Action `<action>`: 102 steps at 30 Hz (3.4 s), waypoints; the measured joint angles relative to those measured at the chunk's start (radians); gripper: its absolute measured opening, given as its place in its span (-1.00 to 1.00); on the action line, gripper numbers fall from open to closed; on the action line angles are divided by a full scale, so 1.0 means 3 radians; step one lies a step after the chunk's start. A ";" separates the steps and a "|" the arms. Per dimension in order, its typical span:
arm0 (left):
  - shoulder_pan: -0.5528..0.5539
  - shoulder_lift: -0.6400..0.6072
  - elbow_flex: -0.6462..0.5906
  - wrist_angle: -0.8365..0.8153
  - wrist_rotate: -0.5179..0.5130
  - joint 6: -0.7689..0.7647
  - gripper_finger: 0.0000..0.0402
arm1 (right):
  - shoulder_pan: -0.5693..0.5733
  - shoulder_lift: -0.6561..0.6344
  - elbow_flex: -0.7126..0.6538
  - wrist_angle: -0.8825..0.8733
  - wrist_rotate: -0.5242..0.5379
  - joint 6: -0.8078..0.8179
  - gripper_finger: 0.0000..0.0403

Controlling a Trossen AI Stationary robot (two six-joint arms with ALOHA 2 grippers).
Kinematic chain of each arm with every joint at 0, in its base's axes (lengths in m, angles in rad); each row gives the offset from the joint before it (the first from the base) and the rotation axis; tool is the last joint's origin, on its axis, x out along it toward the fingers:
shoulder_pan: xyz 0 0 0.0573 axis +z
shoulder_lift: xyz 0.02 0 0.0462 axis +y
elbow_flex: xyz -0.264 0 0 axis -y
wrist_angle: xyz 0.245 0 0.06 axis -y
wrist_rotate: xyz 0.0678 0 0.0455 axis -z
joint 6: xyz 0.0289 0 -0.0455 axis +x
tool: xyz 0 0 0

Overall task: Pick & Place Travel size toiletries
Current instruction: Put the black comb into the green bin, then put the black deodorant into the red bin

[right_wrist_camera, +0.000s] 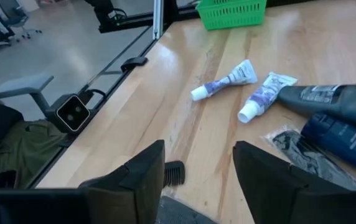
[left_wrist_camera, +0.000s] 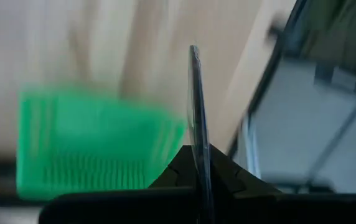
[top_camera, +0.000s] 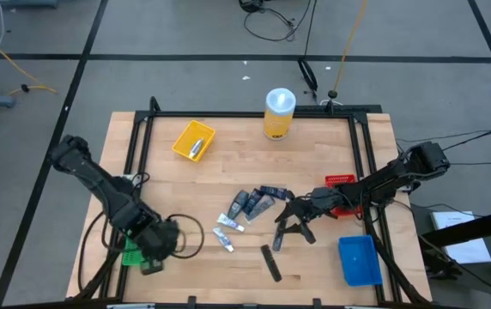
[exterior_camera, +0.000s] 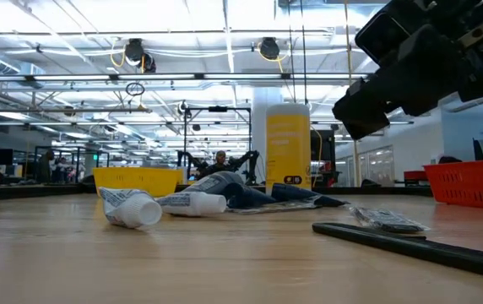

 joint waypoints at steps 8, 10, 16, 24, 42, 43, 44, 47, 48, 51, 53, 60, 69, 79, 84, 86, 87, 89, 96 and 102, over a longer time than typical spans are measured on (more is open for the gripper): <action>-0.0031 0.0019 -0.0022 -0.1038 0.0478 0.0640 -0.99 | 0.0000 0.0000 0.0000 0.0022 0.0003 -0.0008 -0.10; -0.0033 0.0031 -0.0049 -0.0988 0.0437 0.1042 -0.98 | 0.0000 0.0000 0.0000 0.0022 0.0000 -0.0003 -0.10; -0.0057 0.0218 -0.0200 -0.1007 0.0291 0.1930 -0.96 | 0.0051 0.0000 0.0000 0.0008 -0.0001 0.0002 -0.12; 0.0003 0.0648 -0.0327 -0.1006 0.0229 0.2759 -0.95 | 0.0109 0.0000 0.0000 0.0020 0.0001 -0.0007 -0.13; 0.0004 0.1162 -0.0327 -0.0659 0.0512 0.3565 -0.95 | 0.0108 0.0000 0.0000 0.0017 0.0006 -0.0008 -0.13; 0.0004 0.1175 -0.0327 -0.0659 0.0514 0.3534 -0.94 | 0.0108 0.0000 0.0000 0.0016 0.0006 -0.0008 -0.13; 0.0004 0.1182 -0.0327 -0.0659 0.0515 0.3504 -0.93 | 0.0108 0.0000 0.0000 0.0016 0.0006 -0.0007 -0.13; 0.0004 0.1181 -0.0327 -0.0644 0.0513 0.3406 -0.85 | 0.0108 0.0000 0.0000 0.0016 0.0006 -0.0003 -0.14; 0.0004 0.1181 -0.0327 -0.0639 0.0506 0.3365 -0.81 | 0.0108 0.0000 0.0000 0.0016 0.0006 -0.0003 -0.14; 0.0005 0.1181 -0.0327 -0.0636 0.0501 0.3193 -0.64 | 0.0108 0.0000 0.0000 0.0014 0.0006 0.0001 -0.15; 0.0021 0.1181 -0.0327 -0.0634 0.0487 0.3043 -0.51 | 0.0108 0.0000 0.0000 0.0008 0.0006 0.0002 -0.14; 0.0183 0.1180 -0.0326 -0.0636 0.0435 0.2798 -0.05 | 0.0108 0.0000 0.0000 0.0007 0.0006 0.0004 -0.14; 0.0326 0.1013 -0.0326 -0.0996 0.0340 0.2633 0.02 | 0.0108 0.0000 0.0000 -0.0005 0.0006 0.0005 -0.13; 0.0333 0.0922 -0.0324 -0.1009 0.0056 0.2469 -0.26 | 0.0110 0.0000 0.0000 -0.0063 0.0005 0.0019 -0.14; 0.0379 0.0844 -0.0325 -0.1005 -0.0015 0.2258 -0.42 | 0.0109 0.0000 0.0000 -0.0099 0.0005 0.0018 -0.13; 0.0378 0.0703 -0.0324 -0.0999 -0.0244 0.1993 -0.47 | 0.0109 0.0000 0.0000 -0.0099 0.0006 0.0018 -0.14; 0.0383 0.0636 -0.0324 -0.0977 -0.0422 0.1837 -0.50 | 0.0109 0.0000 0.0000 -0.0098 0.0006 0.0018 -0.14; 0.0397 0.0482 -0.0325 -0.0781 -0.0887 0.1537 -0.54 | 0.0109 0.0000 0.0000 -0.0095 0.0007 0.0012 -0.15; 0.0487 -0.0087 -0.0458 0.0380 -0.2842 0.0745 -0.68 | 0.0109 0.0000 0.0000 -0.0081 0.0020 -0.0001 -0.14; 0.0848 -0.0204 -0.1084 0.2047 -0.3454 0.1028 -0.76 | 0.0157 0.0000 0.0000 -0.0076 0.0229 -0.0149 -0.14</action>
